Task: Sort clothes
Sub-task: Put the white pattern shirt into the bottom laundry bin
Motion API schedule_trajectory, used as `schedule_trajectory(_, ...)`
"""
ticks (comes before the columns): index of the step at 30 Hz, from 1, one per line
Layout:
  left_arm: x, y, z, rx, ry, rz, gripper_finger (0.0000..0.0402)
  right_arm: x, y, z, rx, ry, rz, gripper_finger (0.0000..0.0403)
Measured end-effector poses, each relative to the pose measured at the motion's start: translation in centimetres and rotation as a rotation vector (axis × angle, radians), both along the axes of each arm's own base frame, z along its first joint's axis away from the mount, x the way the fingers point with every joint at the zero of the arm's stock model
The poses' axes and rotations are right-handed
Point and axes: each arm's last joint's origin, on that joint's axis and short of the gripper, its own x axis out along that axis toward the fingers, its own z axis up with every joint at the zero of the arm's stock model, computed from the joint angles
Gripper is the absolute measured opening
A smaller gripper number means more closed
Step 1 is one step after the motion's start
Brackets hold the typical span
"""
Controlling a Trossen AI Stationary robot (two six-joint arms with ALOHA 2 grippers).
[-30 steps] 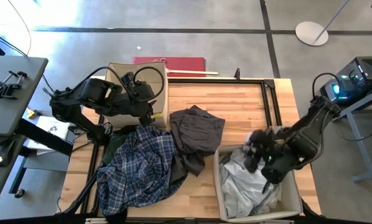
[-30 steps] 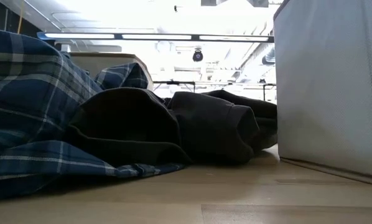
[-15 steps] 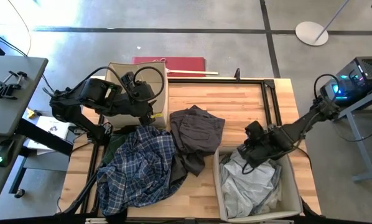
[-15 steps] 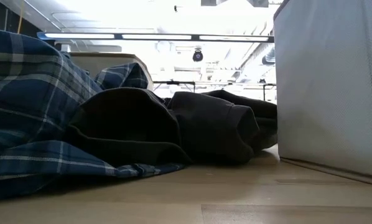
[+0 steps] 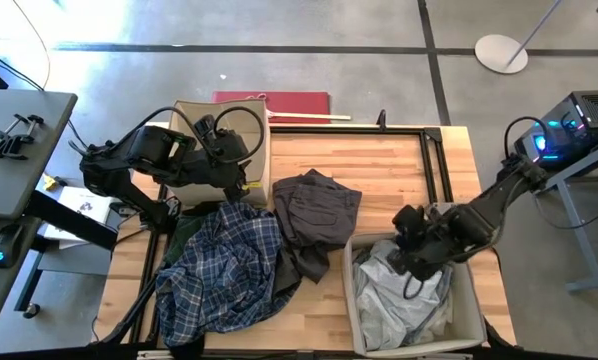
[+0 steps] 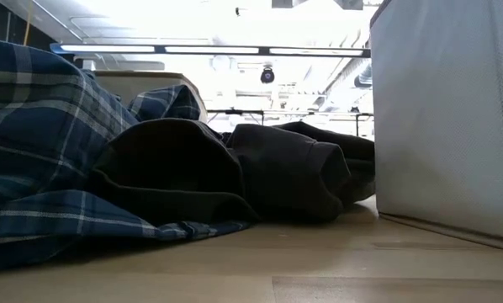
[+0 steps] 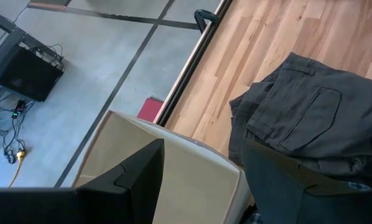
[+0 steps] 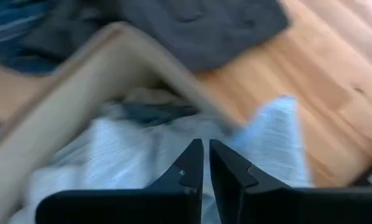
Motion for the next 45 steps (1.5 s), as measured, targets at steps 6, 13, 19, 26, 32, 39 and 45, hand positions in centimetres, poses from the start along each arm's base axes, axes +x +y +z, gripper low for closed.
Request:
schedule_trajectory(6, 0.0, 0.0, 0.0, 0.0, -0.001, 0.001, 0.0207, -0.9, 2.4, -0.4, 0.114, 0.005, 0.095, 0.0004)
schedule_trajectory(13, 0.0, 0.0, 0.0, 0.0, -0.001, 0.001, 0.0207, -2.2, 2.8, -5.4, 0.1, 0.137, -0.048, 0.0001)
schedule_trajectory(19, 0.0, 0.0, 0.0, 0.0, -0.001, 0.001, 0.0207, -3.4, 1.3, -11.9, 0.004, 0.167, -0.341, 0.0)
schedule_trajectory(26, 0.0, 0.0, 0.0, 0.002, 0.0, 0.001, 0.0207, -3.1, 1.5, -14.7, 0.079, 0.121, -0.295, 0.0)
schedule_trajectory(32, 0.0, 0.0, 0.0, 0.003, 0.0, 0.002, 0.0207, -2.6, 2.7, -8.3, 0.121, 0.16, -0.255, 0.0)
schedule_trajectory(39, 0.0, 0.0, 0.0, 0.003, 0.0, 0.002, 0.0207, -2.4, 3.8, -2.4, 0.117, -0.022, -0.038, 0.0)
schedule_trajectory(45, 0.0, 0.0, 0.0, 0.002, -0.002, 0.003, 0.0207, -2.4, 2.9, -1.5, -0.082, -0.213, -0.107, 0.0)
